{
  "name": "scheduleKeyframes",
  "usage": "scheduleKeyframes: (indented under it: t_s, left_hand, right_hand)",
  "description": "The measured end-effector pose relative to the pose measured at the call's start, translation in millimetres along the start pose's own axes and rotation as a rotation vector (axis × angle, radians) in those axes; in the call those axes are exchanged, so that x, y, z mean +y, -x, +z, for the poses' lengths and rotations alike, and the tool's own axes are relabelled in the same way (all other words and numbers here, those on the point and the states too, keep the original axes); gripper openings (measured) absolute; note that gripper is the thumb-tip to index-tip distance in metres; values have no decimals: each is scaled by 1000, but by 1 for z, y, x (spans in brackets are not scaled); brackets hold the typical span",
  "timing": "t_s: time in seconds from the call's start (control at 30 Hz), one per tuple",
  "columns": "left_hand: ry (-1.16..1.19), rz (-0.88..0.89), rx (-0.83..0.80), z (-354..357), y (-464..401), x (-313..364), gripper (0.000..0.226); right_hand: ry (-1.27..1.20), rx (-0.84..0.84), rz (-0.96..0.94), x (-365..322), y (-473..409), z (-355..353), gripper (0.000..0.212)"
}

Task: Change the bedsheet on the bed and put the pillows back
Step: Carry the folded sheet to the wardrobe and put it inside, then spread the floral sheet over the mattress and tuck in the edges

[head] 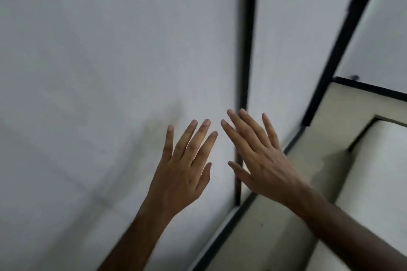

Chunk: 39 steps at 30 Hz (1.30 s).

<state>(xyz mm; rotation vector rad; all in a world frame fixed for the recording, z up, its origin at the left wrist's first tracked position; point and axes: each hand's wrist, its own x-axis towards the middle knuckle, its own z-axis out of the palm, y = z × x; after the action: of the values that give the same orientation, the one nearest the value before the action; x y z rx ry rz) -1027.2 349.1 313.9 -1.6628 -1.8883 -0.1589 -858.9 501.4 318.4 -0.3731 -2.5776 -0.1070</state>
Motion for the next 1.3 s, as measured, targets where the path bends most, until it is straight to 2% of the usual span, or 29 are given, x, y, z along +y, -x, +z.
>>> scheduleKeyframes:
  t_s: [0.13, 0.27, 0.4, 0.57, 0.73, 0.87, 1.07, 1.3]
  left_hand:
    - [100, 153, -49, 51, -97, 77, 66]
    - [143, 233, -149, 107, -177, 145, 70]
    - [153, 310, -263, 164, -238, 195, 74]
    - [207, 437, -256, 223, -303, 246, 68]
    - [169, 604, -210, 302, -382, 281, 76]
    - [267, 598, -267, 369, -458, 310, 82]
    - [371, 572, -431, 446, -579, 361, 79]
    - [469, 642, -355, 520, -730, 448, 77]
  right_hand:
    - [41, -55, 183, 105, 61, 4, 90]
    - [85, -148, 363, 205, 109, 6, 96]
    - [118, -261, 516, 292, 145, 14, 94]
    - [135, -317, 660, 366, 172, 35, 91]
    - [149, -374, 787, 441, 177, 71, 92]
    - [158, -428, 907, 511, 165, 92, 96]
    - [192, -447, 1050, 642, 144, 104, 96]
    - [205, -390, 1162, 809, 147, 119, 95]
